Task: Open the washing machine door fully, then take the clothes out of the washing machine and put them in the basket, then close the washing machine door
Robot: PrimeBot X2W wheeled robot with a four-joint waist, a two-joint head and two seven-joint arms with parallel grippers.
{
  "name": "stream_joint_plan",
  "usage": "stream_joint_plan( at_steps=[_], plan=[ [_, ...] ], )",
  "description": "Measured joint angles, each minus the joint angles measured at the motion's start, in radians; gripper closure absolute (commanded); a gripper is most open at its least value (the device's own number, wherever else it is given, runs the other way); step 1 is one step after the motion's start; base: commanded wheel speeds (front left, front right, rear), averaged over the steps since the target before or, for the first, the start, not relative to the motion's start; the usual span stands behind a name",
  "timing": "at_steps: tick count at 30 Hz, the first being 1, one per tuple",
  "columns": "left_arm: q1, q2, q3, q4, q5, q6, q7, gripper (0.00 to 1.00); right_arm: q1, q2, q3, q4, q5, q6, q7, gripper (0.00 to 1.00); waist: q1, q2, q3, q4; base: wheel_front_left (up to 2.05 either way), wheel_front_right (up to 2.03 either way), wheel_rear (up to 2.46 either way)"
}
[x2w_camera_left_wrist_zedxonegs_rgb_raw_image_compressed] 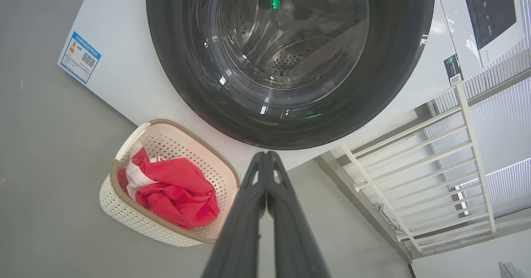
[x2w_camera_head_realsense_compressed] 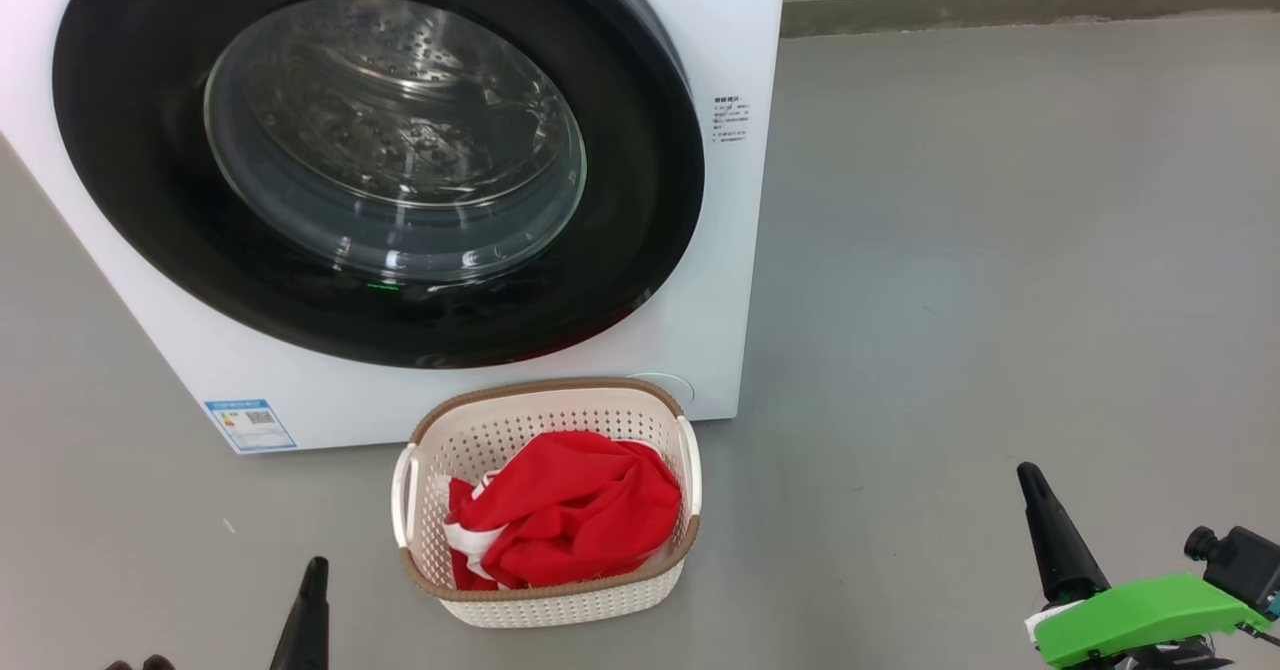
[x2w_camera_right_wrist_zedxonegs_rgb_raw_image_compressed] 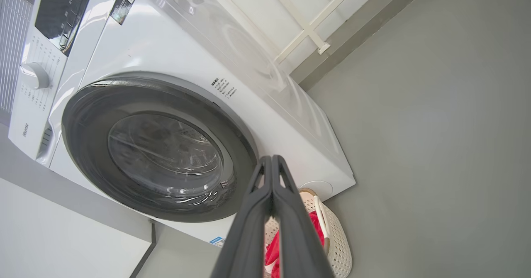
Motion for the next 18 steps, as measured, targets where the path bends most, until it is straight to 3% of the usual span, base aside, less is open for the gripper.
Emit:
stream_joint_plan(
  at_steps=[18],
  plan=[
    [-0.031, 0.003, 0.005, 0.012, -0.197, -0.009, 0.052, 1.0, -0.021, 0.0, -0.027, 0.008, 0.208, -0.003, 0.053, 1.0, 0.0, 0.0, 0.009, 0.003, 0.0, 0.0, 0.0]
  ],
)
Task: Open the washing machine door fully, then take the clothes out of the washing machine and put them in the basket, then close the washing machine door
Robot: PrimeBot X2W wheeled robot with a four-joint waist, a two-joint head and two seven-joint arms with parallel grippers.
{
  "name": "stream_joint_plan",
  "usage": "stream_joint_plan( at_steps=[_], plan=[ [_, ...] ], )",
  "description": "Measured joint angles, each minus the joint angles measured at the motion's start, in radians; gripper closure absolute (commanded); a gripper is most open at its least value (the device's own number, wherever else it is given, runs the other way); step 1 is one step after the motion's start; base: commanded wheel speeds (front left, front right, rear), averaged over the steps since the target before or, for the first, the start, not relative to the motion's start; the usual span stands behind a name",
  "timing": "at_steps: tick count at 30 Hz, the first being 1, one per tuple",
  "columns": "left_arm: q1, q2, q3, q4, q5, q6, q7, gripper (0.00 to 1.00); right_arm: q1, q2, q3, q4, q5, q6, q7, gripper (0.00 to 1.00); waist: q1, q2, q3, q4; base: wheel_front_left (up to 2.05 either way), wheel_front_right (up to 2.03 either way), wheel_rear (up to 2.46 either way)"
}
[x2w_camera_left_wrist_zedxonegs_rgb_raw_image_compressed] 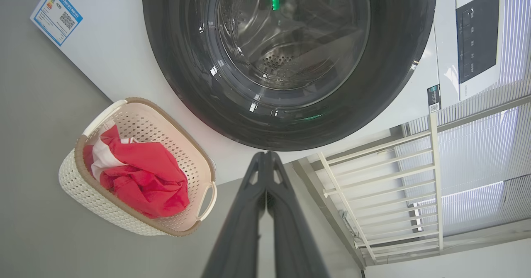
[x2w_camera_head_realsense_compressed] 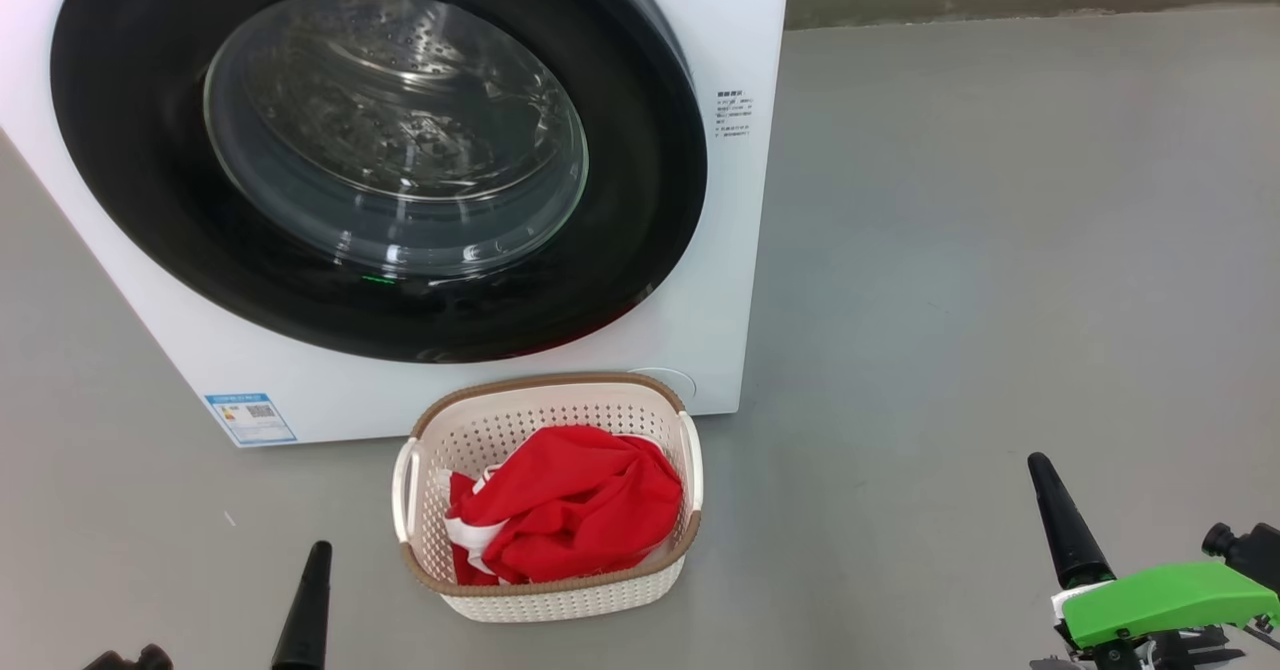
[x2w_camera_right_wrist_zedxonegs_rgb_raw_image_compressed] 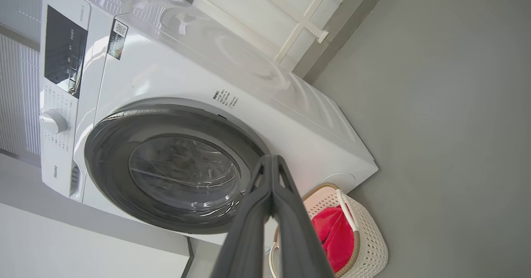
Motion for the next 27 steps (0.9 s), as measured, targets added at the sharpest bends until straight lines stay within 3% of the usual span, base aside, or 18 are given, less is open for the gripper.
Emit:
stream_joint_plan(
  at_steps=[27],
  plan=[
    [-0.041, 0.004, 0.01, 0.021, -0.274, -0.016, 0.071, 1.0, -0.036, 0.0, -0.039, 0.009, 0.279, 0.0, 0.076, 1.0, 0.0, 0.0, 0.013, 0.005, 0.0, 0.0, 0.0]
  ],
)
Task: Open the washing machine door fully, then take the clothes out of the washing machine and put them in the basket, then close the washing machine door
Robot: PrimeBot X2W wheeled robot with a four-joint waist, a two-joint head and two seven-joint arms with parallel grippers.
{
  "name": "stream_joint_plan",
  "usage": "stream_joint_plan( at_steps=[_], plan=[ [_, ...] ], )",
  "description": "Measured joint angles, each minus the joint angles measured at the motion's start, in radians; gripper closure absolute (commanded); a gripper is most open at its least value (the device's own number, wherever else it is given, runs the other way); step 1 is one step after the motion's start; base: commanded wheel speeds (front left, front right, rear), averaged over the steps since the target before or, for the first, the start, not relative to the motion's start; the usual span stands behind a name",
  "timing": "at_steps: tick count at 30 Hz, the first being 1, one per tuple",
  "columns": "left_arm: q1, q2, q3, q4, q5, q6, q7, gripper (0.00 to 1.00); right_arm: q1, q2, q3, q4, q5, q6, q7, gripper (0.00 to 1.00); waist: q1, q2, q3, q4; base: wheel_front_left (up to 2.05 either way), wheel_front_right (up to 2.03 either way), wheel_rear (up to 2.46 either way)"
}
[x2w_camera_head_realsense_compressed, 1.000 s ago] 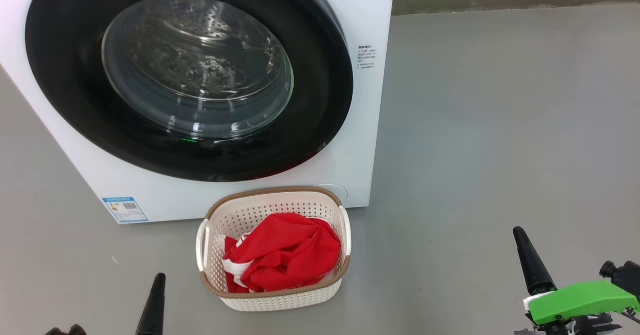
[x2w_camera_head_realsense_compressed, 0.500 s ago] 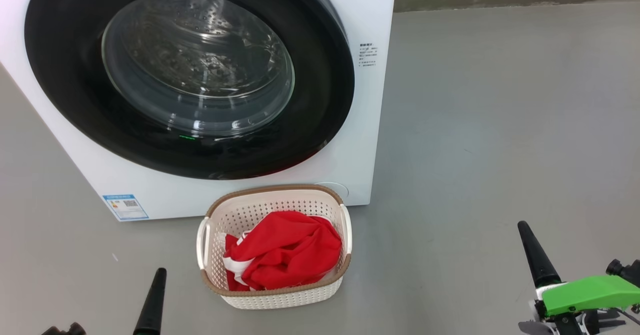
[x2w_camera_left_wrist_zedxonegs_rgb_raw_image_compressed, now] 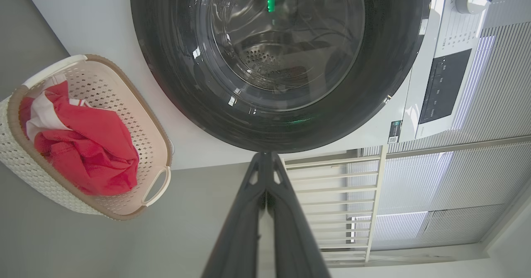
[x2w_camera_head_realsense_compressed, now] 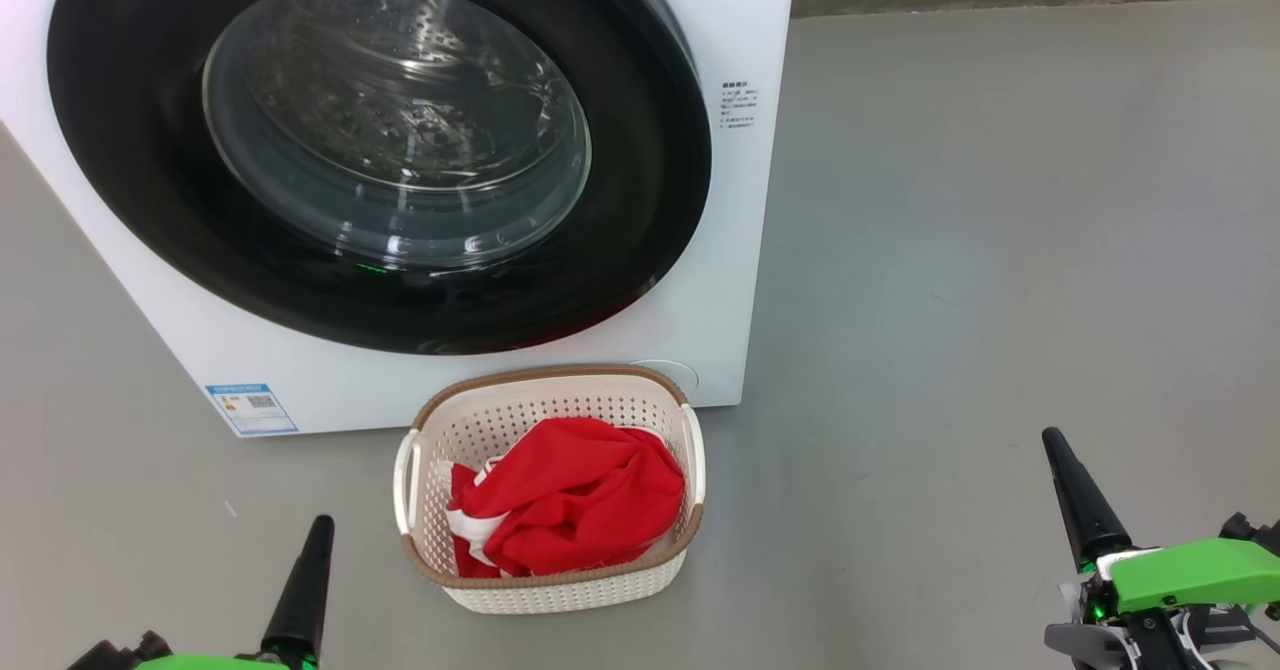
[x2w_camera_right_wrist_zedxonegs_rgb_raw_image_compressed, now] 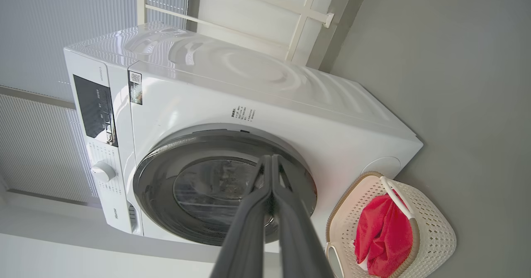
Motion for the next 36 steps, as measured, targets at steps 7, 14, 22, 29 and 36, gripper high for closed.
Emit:
stream_joint_plan(
  at_steps=[7, 14, 22, 29, 36],
  plan=[
    [-0.012, 0.002, 0.002, 0.004, -0.073, -0.001, 0.019, 1.0, -0.005, 0.0, -0.012, 0.002, 0.074, 0.0, 0.021, 1.0, 0.0, 0.0, 0.003, 0.001, 0.0, 0.0, 0.0],
    [-0.029, 0.003, 0.004, 0.007, -0.143, -0.008, 0.038, 1.0, -0.019, 0.0, -0.021, 0.004, 0.151, -0.001, 0.039, 1.0, -0.0001, 0.0, 0.007, 0.002, 0.0, 0.0, 0.0],
    [-0.03, 0.003, 0.005, 0.009, -0.147, -0.008, 0.04, 1.0, -0.024, 0.0, -0.023, 0.005, 0.155, -0.001, 0.039, 1.0, 0.0, 0.0, 0.007, 0.002, 0.0, 0.0, 0.0],
    [-0.03, 0.003, 0.005, 0.009, -0.147, -0.008, 0.04, 1.0, -0.024, 0.0, -0.024, 0.005, 0.155, -0.001, 0.04, 1.0, 0.0, 0.0, 0.007, 0.002, 0.0, 0.0, 0.0],
    [-0.03, 0.003, 0.005, 0.009, -0.147, -0.008, 0.04, 1.0, -0.024, 0.0, -0.025, 0.005, 0.155, -0.001, 0.043, 1.0, -0.0001, 0.0, 0.007, 0.002, 0.0, 0.0, 0.0]
  ],
)
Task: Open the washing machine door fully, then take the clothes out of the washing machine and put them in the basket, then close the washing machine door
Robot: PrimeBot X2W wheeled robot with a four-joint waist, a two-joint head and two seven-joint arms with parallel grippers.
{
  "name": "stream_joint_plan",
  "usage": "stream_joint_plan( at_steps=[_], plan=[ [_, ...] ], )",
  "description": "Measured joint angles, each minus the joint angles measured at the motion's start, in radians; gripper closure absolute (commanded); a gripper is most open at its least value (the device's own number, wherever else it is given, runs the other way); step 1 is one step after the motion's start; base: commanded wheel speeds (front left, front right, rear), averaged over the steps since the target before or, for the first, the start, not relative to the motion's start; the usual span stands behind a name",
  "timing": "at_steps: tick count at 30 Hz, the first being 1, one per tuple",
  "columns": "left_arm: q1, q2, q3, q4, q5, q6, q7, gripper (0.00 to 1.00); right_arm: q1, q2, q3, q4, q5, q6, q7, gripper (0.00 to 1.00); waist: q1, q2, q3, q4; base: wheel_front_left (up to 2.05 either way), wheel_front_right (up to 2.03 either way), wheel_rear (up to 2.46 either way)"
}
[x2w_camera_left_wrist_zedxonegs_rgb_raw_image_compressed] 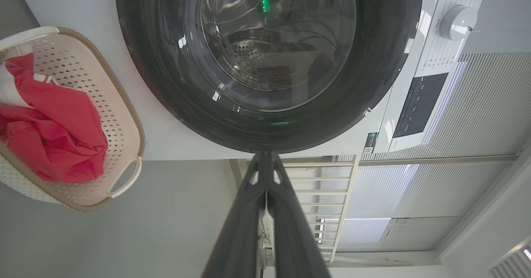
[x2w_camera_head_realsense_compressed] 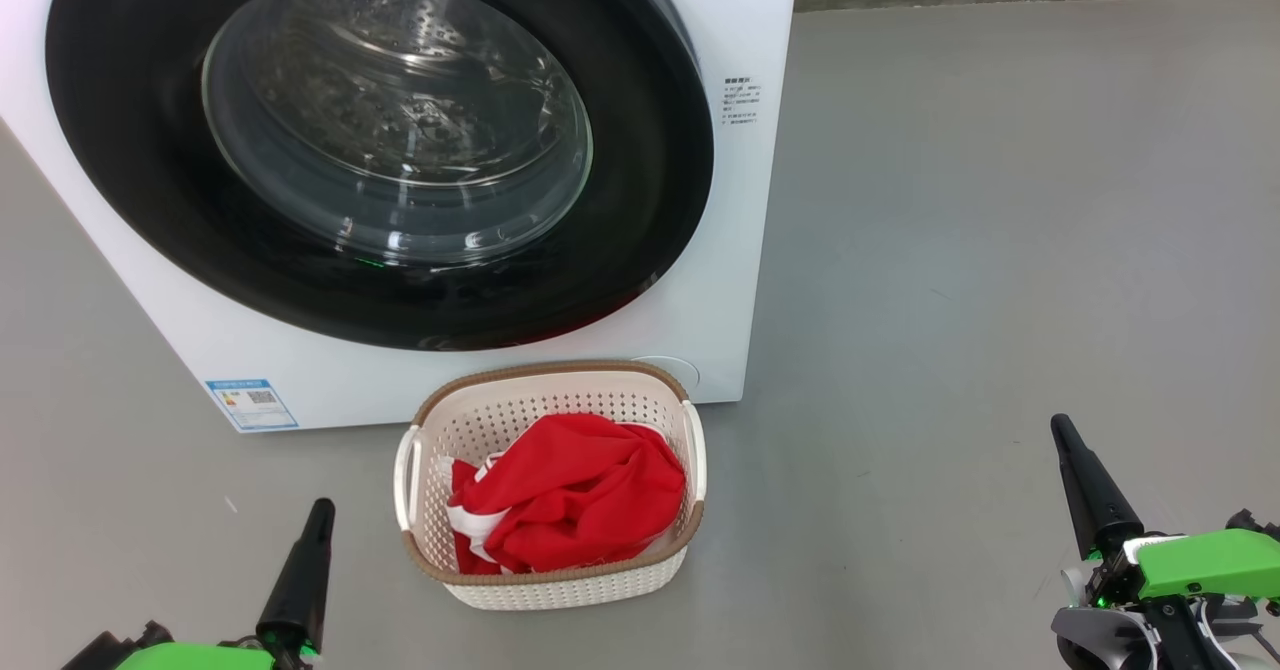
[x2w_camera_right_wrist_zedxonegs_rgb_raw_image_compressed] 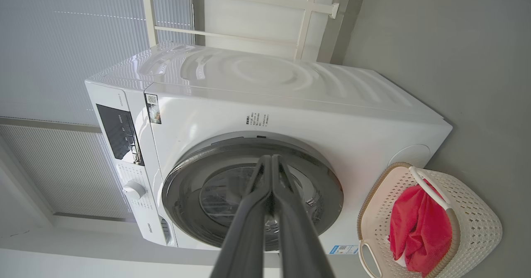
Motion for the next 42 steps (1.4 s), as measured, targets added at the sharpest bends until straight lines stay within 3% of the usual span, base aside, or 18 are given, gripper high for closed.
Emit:
stream_joint_plan(
  at_steps=[42],
  plan=[
    [0.0, 0.0, 0.0, 0.0, 0.0, 0.0, 0.0, 1.0, 0.0, 0.001, -0.004, 0.0, 0.0, 0.0, 0.003, 1.0, 0.0, 0.0, 0.0, 0.0, 0.0, 0.0, 0.0]
  ],
)
